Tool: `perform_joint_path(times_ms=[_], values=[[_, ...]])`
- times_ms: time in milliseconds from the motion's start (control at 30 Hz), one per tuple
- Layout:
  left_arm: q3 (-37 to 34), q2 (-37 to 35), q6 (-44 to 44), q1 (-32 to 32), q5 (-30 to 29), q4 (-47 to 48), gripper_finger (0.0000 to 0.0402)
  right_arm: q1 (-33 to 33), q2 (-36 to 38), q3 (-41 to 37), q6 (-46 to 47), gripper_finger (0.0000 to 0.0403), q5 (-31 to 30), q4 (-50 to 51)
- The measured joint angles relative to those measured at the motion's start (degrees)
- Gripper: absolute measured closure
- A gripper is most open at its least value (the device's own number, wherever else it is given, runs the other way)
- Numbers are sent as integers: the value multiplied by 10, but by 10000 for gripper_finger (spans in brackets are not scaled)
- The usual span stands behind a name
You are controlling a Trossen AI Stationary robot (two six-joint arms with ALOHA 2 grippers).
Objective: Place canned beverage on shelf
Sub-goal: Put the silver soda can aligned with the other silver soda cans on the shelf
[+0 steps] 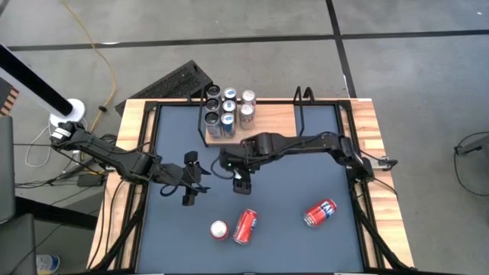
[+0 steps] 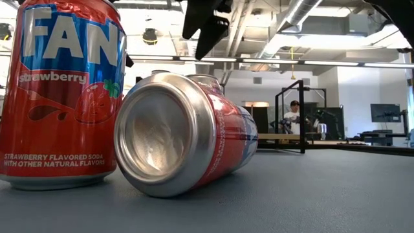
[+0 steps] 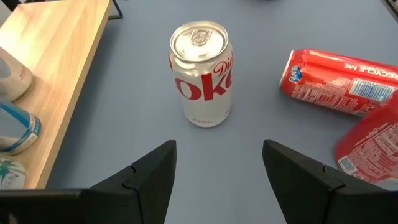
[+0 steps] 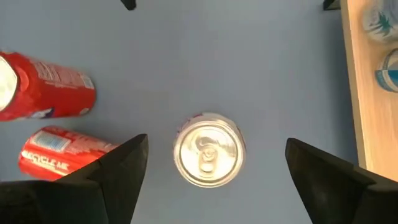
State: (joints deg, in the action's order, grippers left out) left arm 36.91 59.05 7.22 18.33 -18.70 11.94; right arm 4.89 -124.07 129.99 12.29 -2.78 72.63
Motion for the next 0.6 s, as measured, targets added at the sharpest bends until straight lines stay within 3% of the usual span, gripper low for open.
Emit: perform_joint_path(times_ms=[167,400,600], values=[[-9,0,8,0,5,4,172,15,-24,-1,49,41,-32,9],[-24,1,34,0,34,3,172,17,-66,-1,156,42,-36,32],[-24,0,32,0,37,1,172,6,-65,0,193,42,-36,35]])
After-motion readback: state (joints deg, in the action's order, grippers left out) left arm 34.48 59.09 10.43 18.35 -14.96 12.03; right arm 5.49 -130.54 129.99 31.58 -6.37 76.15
